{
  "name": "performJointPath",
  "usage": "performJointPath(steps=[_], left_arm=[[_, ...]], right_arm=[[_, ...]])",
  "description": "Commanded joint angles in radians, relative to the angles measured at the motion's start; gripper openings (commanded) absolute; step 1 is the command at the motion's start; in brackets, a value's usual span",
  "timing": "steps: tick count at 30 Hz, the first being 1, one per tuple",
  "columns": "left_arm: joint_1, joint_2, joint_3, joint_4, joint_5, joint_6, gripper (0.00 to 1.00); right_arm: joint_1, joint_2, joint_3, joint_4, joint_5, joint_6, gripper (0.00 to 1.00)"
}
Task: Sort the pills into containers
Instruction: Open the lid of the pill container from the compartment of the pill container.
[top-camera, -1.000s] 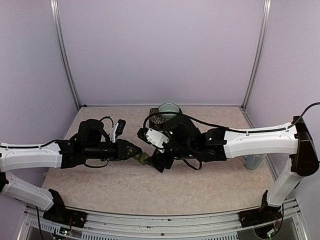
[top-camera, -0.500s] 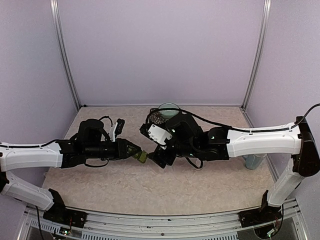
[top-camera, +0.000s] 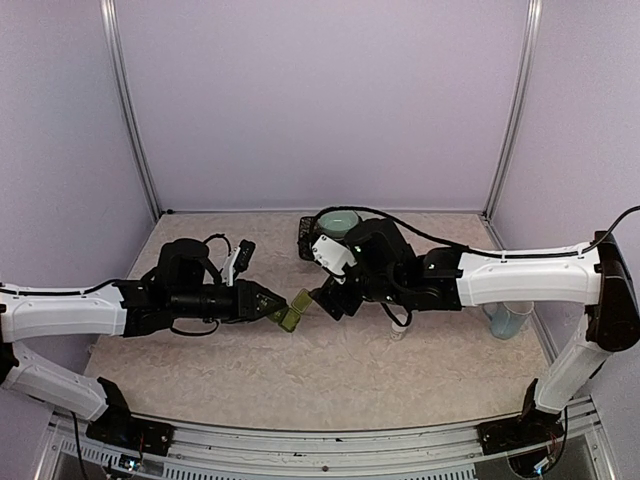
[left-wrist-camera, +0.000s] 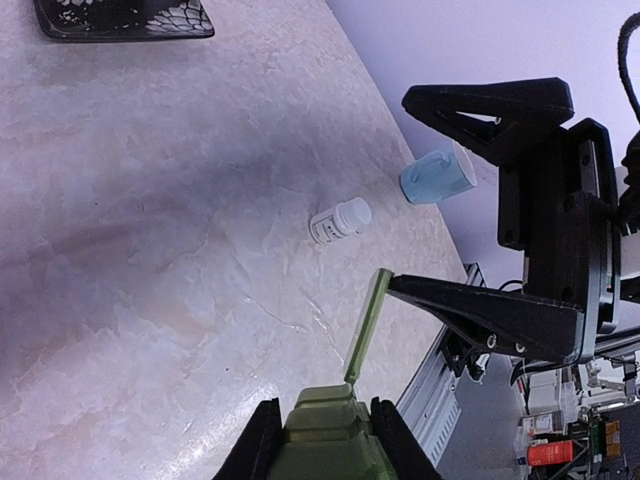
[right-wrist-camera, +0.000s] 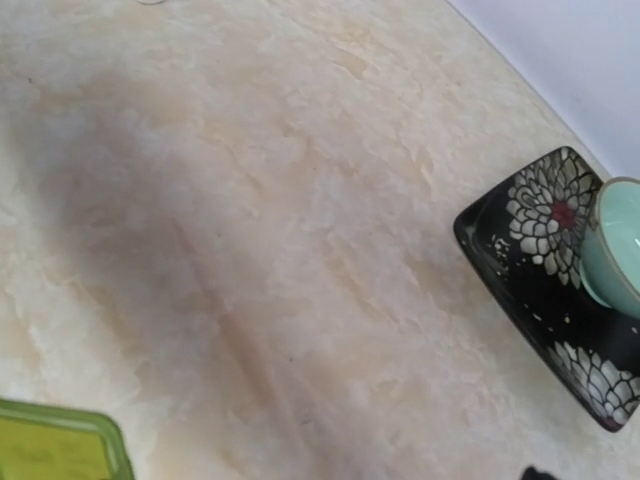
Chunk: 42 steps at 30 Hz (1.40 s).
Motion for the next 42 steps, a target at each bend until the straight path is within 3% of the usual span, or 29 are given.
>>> performJointPath(steps=[1,31,42], left_arm=[[-0.004,-0.003,0.003,0.061,0.043,-0.001,0.17],[-0.030,-0.041,-0.016,0.168,0.126,0.007,0.18],[-0.016,-0.024,-0.108,0.246,-0.034,-0.082,0.18]], right_arm=[[-0.001,-0.007,-0.012,0.029,0.008,-0.006,0.85],[-0.002,0.036,0.002,-0.018,-0.316,-0.040,0.85],[-0.065,-0.061,0.003,-0.049,-0.071,0.058,0.89]])
